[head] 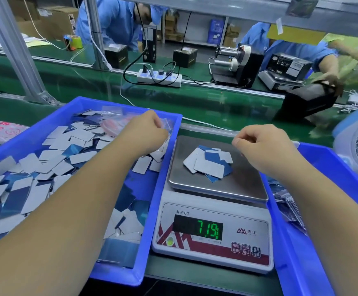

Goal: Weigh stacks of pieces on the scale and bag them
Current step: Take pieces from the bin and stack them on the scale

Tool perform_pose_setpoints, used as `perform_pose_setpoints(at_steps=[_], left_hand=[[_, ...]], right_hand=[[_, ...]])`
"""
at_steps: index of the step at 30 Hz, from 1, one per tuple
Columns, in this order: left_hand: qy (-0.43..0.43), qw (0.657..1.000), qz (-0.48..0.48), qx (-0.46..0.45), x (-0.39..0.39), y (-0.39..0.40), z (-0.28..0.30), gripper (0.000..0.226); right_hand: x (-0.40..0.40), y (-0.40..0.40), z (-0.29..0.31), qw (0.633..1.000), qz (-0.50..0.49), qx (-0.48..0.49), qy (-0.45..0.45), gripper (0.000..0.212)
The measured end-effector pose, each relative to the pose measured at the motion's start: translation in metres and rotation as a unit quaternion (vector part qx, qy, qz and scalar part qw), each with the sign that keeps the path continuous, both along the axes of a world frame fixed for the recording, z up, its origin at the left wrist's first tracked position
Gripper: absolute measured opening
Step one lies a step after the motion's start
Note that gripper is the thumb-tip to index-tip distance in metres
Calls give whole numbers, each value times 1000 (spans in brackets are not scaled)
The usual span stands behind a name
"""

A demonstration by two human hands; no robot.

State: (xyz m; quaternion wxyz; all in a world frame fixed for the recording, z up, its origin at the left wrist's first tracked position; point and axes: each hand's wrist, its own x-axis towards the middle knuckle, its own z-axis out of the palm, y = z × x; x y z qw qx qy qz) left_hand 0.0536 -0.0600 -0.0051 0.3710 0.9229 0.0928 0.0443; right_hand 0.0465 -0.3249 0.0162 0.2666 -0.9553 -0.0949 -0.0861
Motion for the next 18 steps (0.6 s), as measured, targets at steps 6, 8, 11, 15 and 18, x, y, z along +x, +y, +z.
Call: perform_pose_setpoints(at_steps=[6, 8, 11, 15, 18], left_hand=[[148, 989, -25, -2, -3, 0, -6, 18], [143, 987, -33, -57, -4, -7, -7, 15], [141, 985, -66, -77, -5, -11, -8, 14], [120, 988, -51, -82, -5, -7, -9, 9], [91, 991, -27, -93, -5, -7, -7, 10]], right_hand=[[-1, 1, 0, 1000, 3, 3, 4, 22], [-1, 1, 0, 1000, 3, 2, 3, 22], [-1, 1, 0, 1000, 4, 3, 2, 22], [-2, 2, 0, 1000, 5, 4, 5, 22], [-2, 2, 0, 1000, 8, 0, 5, 22]])
